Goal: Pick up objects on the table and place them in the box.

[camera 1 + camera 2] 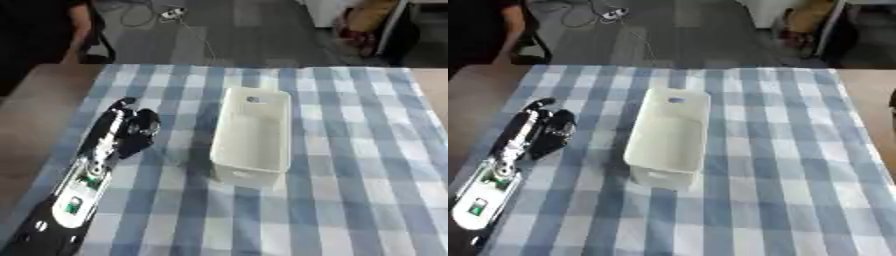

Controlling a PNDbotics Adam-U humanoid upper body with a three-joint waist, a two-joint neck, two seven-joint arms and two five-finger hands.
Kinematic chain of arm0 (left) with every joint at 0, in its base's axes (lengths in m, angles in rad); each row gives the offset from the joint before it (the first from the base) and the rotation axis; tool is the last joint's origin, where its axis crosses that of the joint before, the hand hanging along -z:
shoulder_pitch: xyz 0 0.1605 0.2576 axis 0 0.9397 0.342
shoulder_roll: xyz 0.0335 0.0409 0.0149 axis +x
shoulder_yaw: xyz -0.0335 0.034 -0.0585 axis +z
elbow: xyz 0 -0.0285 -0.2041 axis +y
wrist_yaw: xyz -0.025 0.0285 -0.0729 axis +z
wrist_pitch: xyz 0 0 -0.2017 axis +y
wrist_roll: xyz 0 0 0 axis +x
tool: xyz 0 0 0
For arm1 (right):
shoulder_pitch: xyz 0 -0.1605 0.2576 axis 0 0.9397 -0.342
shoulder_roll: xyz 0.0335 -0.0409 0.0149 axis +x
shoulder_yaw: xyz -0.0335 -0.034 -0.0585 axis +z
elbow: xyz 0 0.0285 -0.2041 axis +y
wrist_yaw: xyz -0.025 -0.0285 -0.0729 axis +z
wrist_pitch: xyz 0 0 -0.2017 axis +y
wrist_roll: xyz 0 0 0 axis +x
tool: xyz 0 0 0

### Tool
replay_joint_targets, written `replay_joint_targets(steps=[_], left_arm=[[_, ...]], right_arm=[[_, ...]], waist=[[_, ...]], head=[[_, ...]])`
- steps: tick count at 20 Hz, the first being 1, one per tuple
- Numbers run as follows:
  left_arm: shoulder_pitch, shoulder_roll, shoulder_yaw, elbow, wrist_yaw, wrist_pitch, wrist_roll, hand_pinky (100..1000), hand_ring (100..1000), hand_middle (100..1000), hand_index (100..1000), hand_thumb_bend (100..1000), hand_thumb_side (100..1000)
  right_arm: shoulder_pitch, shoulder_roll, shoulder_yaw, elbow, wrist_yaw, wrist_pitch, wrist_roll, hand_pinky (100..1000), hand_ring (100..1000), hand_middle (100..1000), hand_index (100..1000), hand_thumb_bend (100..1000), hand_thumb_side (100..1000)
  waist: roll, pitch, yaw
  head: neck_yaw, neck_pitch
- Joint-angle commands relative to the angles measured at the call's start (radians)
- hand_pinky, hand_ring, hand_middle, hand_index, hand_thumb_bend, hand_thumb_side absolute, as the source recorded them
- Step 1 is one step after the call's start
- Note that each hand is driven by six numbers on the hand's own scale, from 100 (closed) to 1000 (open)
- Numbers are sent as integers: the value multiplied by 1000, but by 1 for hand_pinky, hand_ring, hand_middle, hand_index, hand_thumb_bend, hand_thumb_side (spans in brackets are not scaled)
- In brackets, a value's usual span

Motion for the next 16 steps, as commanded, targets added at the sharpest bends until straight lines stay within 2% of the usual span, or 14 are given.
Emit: replay_joint_targets(steps=[1,9,16], left_arm=[[-17,5,20,-40,33,5,23,836,864,951,265,100,379],[-45,6,7,-64,-1,7,23,847,868,940,268,100,362],[-144,12,-74,-105,-191,-29,-38,880,880,900,277,100,321]], right_arm=[[-2,-13,-12,-13,0,-1,-4,945,933,929,991,100,613],[-2,-14,-13,-12,0,-1,-4,945,933,929,991,100,613],[-1,-13,-9,-10,-2,-1,-1,945,933,929,991,100,613]], waist=[[-3,-12,2],[-3,-13,2],[-3,-17,1]], head=[[-9,-13],[-8,-12],[0,-10]])
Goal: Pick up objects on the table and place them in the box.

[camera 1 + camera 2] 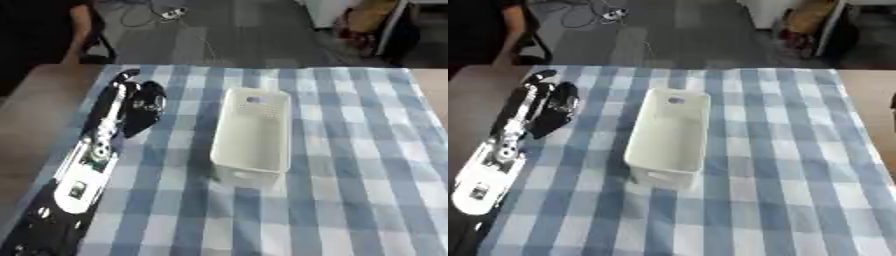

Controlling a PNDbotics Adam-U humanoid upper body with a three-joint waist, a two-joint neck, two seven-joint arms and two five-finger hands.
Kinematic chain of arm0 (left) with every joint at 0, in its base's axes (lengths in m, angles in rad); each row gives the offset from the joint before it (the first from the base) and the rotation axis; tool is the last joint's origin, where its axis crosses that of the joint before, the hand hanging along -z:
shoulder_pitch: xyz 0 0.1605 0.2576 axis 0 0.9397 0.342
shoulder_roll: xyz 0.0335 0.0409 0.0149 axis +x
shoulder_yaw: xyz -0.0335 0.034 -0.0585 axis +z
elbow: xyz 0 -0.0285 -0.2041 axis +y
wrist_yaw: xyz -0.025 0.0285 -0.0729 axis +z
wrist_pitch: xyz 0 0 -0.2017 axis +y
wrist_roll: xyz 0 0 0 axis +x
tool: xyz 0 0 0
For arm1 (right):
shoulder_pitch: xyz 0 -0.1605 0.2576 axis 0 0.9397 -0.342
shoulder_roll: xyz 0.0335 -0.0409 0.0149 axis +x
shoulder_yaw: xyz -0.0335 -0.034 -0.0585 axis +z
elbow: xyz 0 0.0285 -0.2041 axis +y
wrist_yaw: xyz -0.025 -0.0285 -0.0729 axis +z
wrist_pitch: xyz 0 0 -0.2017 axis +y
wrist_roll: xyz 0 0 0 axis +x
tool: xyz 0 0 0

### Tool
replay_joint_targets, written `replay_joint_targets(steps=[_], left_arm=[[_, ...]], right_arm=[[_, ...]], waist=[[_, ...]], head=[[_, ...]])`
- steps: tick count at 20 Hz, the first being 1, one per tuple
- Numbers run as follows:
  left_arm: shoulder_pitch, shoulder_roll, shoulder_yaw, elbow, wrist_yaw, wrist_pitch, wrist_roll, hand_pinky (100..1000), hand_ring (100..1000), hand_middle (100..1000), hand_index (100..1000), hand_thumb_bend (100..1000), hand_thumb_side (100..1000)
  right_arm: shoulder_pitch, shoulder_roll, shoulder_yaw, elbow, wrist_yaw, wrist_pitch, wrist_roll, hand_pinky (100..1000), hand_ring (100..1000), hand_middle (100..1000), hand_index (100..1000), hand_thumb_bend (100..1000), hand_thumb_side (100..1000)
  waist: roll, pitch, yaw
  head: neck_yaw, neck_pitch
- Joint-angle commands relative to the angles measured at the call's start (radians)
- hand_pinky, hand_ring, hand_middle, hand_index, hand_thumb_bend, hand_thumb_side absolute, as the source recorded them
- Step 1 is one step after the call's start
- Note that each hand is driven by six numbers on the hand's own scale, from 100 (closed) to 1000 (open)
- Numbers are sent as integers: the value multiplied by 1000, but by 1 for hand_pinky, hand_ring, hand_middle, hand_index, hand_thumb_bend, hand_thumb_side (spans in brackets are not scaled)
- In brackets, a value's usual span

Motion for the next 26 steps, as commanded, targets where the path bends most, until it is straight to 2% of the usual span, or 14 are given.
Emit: replay_joint_targets(steps=[1,6,12,20,26], left_arm=[[-56,18,-38,-39,-90,-23,-36,884,881,894,277,100,317],[-135,9,-102,-39,-178,-64,-95,896,886,876,281,100,304],[-203,-35,-162,14,-260,-115,-145,908,890,864,284,100,294],[-267,-123,-201,116,-374,-171,-165,917,894,855,287,100,285],[-306,-196,-204,232,-466,-201,-154,919,895,848,290,100,283]], right_arm=[[-4,-13,-4,-10,-2,-1,0,945,933,929,991,100,613],[-4,-13,-1,-9,-3,-1,3,945,933,929,991,100,613],[-6,-13,1,-8,-5,-2,6,945,933,929,991,100,613],[-9,-8,6,-8,-9,-2,10,946,933,929,992,100,617],[-14,-2,10,-9,-12,-3,14,946,933,929,992,100,617]], waist=[[-2,-17,1],[1,-20,2],[0,-23,0],[-1,-23,-3],[-6,-20,-13]], head=[[0,-9],[4,-8],[11,-8],[23,-9],[39,-14]])
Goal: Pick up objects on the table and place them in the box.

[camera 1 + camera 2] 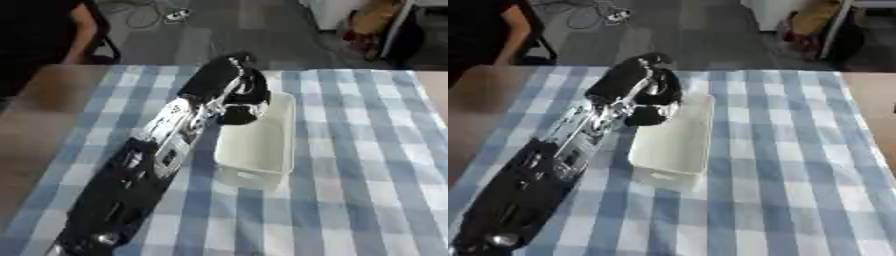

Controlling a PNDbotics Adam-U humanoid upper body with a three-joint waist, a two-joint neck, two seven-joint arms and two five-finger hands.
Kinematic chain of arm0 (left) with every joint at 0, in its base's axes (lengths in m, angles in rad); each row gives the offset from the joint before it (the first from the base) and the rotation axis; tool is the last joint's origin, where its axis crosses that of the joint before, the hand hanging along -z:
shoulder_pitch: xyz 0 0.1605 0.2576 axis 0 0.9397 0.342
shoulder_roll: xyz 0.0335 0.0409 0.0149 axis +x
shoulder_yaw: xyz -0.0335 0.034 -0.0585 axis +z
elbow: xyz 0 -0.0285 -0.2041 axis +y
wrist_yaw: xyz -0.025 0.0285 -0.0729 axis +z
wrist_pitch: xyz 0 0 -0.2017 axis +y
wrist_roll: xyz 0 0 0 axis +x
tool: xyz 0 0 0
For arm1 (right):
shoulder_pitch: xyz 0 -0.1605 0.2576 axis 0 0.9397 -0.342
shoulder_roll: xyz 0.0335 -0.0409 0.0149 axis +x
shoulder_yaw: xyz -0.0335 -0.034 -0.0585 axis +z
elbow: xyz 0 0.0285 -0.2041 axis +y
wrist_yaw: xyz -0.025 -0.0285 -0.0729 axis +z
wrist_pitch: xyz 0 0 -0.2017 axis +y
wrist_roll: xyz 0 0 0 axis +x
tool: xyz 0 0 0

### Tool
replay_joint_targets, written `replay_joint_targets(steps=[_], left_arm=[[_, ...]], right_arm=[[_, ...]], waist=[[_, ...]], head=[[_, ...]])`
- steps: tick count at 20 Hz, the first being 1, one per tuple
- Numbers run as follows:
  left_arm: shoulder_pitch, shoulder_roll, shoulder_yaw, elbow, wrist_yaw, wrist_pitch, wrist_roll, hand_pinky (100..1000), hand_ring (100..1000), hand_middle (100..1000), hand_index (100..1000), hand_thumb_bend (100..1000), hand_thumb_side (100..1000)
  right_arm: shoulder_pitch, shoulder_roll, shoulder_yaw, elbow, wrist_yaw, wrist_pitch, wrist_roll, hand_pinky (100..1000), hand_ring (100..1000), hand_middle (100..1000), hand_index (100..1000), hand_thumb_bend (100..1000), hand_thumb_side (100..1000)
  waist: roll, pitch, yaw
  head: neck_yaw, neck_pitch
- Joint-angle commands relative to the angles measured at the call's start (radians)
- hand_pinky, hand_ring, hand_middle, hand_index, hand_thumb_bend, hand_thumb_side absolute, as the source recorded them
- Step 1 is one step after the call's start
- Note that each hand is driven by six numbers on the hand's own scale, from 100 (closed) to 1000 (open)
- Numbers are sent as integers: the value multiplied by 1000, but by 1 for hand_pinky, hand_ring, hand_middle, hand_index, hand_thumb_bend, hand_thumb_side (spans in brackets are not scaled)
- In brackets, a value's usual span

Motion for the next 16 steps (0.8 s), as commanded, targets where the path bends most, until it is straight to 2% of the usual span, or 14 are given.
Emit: replay_joint_targets(steps=[1,7,16], left_arm=[[-37,-30,4,45,-52,-17,13,919,895,848,290,100,283],[-61,-79,15,162,-133,-50,47,923,894,850,302,100,279],[-55,-100,24,312,-309,-113,34,972,944,888,424,100,284]], right_arm=[[-15,-10,-2,-10,-6,-1,6,946,933,929,992,100,617],[-19,-5,0,-11,-8,-2,9,946,934,929,992,100,618],[-21,-3,-1,-12,-9,-2,9,946,933,929,992,100,617]], waist=[[-7,-13,-6],[-11,-9,-13],[-14,-4,-21]], head=[[15,-16],[23,-21],[26,-36]])
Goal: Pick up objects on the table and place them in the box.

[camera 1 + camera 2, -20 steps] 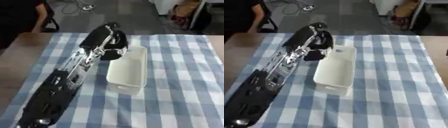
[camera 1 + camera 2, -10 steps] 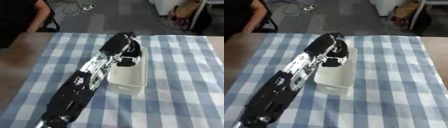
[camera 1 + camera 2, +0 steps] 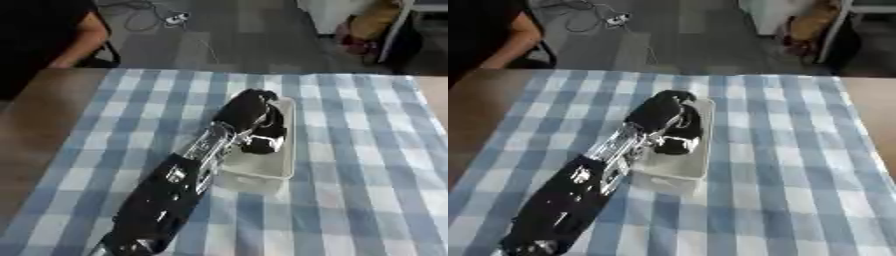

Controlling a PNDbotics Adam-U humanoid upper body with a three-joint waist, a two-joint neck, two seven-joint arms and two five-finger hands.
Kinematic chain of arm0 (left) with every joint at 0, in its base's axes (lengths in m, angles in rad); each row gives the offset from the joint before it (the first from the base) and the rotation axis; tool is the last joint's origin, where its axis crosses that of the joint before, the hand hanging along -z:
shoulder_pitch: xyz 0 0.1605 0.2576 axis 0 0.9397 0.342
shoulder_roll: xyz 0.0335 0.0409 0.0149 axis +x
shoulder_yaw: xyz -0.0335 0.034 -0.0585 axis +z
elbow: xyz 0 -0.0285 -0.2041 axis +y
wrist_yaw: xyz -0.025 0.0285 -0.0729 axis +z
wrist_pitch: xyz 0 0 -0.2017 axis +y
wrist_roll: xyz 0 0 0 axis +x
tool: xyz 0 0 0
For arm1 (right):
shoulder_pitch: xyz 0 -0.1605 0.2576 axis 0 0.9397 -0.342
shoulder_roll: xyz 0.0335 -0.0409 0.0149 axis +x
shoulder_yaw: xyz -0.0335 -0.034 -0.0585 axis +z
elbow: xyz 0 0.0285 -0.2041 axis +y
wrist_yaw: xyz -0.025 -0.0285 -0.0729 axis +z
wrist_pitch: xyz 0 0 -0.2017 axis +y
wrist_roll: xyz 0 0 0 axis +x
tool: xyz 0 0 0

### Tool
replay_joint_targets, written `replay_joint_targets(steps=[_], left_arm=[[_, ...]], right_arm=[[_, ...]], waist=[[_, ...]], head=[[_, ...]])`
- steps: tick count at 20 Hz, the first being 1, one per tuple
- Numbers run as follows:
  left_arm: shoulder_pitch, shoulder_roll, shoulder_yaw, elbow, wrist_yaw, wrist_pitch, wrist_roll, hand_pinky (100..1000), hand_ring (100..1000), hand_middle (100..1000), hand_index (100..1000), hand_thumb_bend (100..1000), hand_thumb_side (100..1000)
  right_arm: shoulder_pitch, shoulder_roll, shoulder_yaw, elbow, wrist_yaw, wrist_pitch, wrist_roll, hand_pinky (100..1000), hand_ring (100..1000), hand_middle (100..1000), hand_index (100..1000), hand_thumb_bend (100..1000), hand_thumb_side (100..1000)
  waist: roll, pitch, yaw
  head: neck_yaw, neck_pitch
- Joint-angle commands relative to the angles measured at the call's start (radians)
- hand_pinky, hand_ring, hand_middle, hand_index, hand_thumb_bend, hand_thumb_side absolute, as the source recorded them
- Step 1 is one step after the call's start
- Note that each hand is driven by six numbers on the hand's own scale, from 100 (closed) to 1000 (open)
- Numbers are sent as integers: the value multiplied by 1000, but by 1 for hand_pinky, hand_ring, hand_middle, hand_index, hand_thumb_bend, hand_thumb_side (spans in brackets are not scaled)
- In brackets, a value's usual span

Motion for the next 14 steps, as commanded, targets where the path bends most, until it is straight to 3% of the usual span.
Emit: replay_joint_targets(steps=[1,4,6,7,9,10,14], left_arm=[[-17,2,12,38,-74,-30,-26,988,961,906,465,100,315],[-19,12,12,82,-120,-72,-112,1000,1000,967,620,405,401],[-25,20,12,91,-143,-103,-191,1000,1000,986,675,499,436],[-29,28,8,91,-153,-121,-230,1000,1000,1000,766,684,524],[-40,46,2,72,-164,-151,-299,1000,1000,1000,810,793,575],[-44,54,-1,58,-167,-162,-325,1000,1000,1000,839,897,625],[-57,86,-12,-6,-155,-189,-381,1000,1000,1000,877,942,770]], right_arm=[[-13,-12,-8,-11,-2,-1,1,946,933,929,992,100,617],[-11,-13,-9,-11,-2,-1,0,946,934,929,992,100,617],[-9,-14,-9,-10,-1,-1,0,946,934,929,992,100,618],[-8,-15,-9,-10,-1,-1,0,946,933,929,992,100,617],[-6,-16,-10,-9,0,-1,-1,946,934,929,992,100,618],[-5,-17,-10,-9,0,-1,-1,946,934,929,992,100,617],[-1,-19,-12,-7,2,0,-2,946,934,929,993,100,618]], waist=[[-4,-11,-2],[-3,-13,-1],[-2,-14,1],[-1,-16,2],[1,-18,4],[2,-19,4],[5,-21,7]], head=[[5,-14],[3,-14],[0,-12],[-1,-11],[-4,-10],[-5,-9],[-10,-8]])
